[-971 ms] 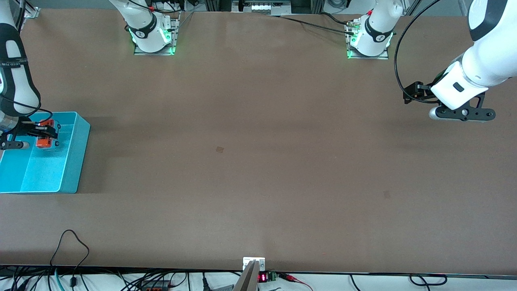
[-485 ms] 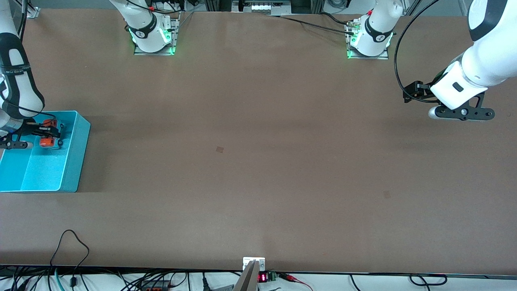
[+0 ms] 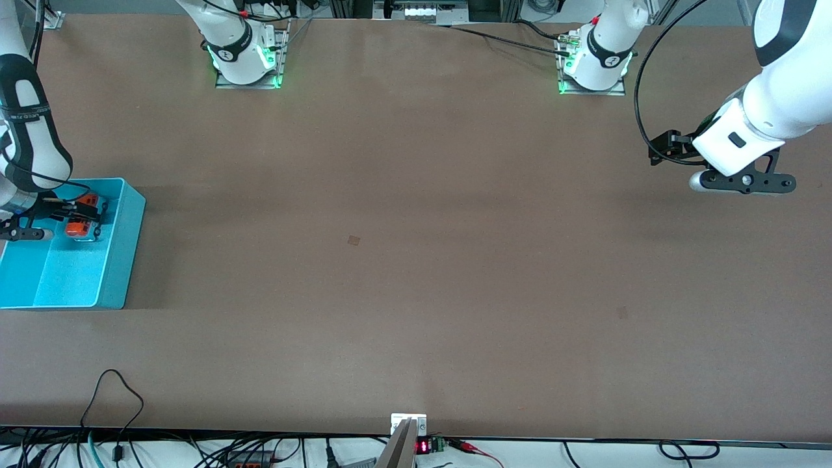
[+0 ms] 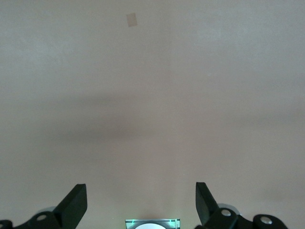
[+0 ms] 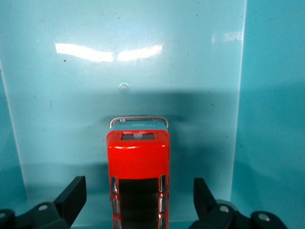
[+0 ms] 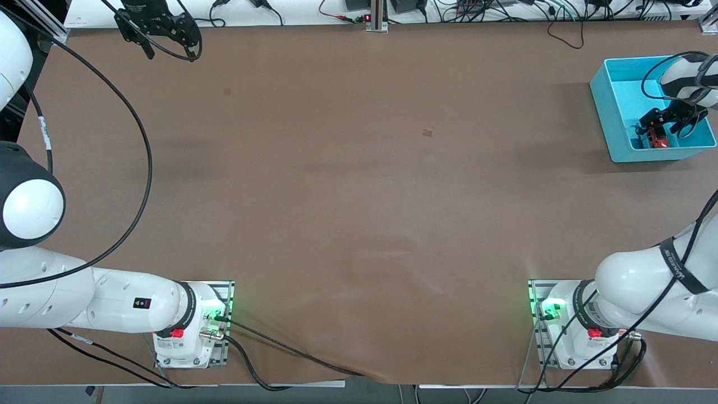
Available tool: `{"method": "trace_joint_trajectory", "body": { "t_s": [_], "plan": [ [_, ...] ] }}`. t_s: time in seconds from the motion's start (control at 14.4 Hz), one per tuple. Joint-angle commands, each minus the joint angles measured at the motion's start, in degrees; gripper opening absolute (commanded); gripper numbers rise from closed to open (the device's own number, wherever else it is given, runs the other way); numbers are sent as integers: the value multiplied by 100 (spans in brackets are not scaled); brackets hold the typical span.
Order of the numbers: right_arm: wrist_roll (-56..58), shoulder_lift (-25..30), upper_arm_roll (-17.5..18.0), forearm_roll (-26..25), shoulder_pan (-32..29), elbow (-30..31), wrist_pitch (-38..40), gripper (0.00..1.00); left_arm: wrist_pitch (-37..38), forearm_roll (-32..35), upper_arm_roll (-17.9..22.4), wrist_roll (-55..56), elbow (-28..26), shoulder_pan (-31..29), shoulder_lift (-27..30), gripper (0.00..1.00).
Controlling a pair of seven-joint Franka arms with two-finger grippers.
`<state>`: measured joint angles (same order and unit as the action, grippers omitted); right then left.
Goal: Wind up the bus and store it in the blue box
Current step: 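Move the bus into the blue box with the right gripper, then open the right gripper to release the bus in the box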
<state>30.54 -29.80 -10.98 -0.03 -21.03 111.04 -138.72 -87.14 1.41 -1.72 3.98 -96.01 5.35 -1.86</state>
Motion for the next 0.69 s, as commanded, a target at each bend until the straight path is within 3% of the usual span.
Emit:
{"method": "trace_joint_trajectory", "body": {
  "t_s": [0.0, 0.21, 0.42, 0.62],
  "plan": [
    [-13, 87, 52, -76, -51, -309, 63, 100, 75, -62, -3, 33, -6, 9, 90, 100],
    [-48, 579, 104, -23, 20, -434, 529, 100, 75, -62, -4, -11, -15, 9, 90, 100],
    [-65, 1132, 437, 20, 37, -460, 687, 100, 75, -62, -3, -126, -15, 1, 90, 100],
    [-283, 1476, 781, 362, 255, -1326, 2289, 100, 75, -62, -3, -126, -6, 1, 90, 100]
  ]
}}
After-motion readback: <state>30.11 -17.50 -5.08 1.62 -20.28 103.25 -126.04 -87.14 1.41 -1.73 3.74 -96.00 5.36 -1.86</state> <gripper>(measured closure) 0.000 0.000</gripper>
